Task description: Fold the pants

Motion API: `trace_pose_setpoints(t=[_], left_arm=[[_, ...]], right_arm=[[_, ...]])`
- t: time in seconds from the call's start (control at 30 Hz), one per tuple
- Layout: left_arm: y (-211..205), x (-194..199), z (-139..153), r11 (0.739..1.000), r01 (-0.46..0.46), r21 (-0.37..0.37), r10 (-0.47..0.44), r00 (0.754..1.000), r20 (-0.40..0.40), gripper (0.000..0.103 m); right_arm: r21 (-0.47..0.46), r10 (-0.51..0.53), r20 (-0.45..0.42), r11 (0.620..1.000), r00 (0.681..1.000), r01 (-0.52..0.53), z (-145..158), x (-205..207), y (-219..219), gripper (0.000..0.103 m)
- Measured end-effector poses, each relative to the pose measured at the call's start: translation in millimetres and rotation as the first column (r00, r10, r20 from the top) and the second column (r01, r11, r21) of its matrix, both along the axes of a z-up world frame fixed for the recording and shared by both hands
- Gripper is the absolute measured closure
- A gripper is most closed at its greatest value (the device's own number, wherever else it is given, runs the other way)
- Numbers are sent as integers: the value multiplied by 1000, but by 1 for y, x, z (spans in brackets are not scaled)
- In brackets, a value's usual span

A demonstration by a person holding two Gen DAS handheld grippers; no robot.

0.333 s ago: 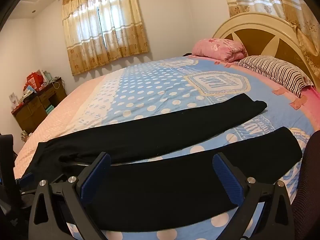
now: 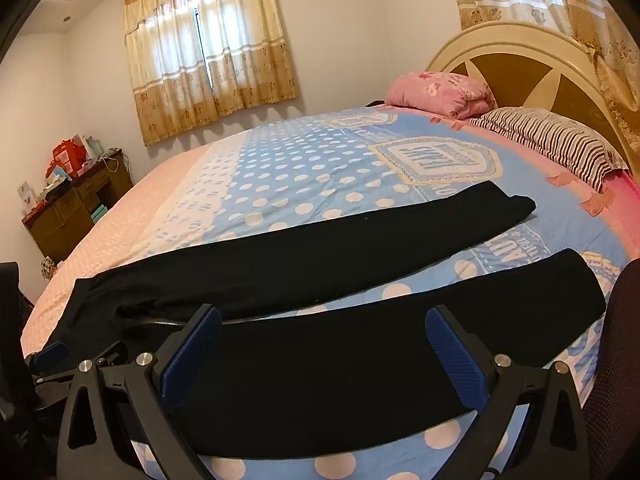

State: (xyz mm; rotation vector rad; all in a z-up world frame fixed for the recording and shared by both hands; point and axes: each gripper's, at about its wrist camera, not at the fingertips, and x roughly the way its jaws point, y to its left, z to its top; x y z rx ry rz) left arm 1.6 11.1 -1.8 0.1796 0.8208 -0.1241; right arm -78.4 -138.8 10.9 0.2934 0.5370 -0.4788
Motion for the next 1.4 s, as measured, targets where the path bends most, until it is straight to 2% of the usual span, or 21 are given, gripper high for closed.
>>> trace_pose_setpoints(t=[0.4,1.4], left_arm=[[6,-1,2,1000,-19,21,19,1000,20,3],[2,-3,3,1000,-16,24,16,1000,11,3]], right_arm=[[4,4,-7,1000,1000,-4,-3,-1,2,1],[19,-6,-17,1000,1000,6,-6,-1,0,1]])
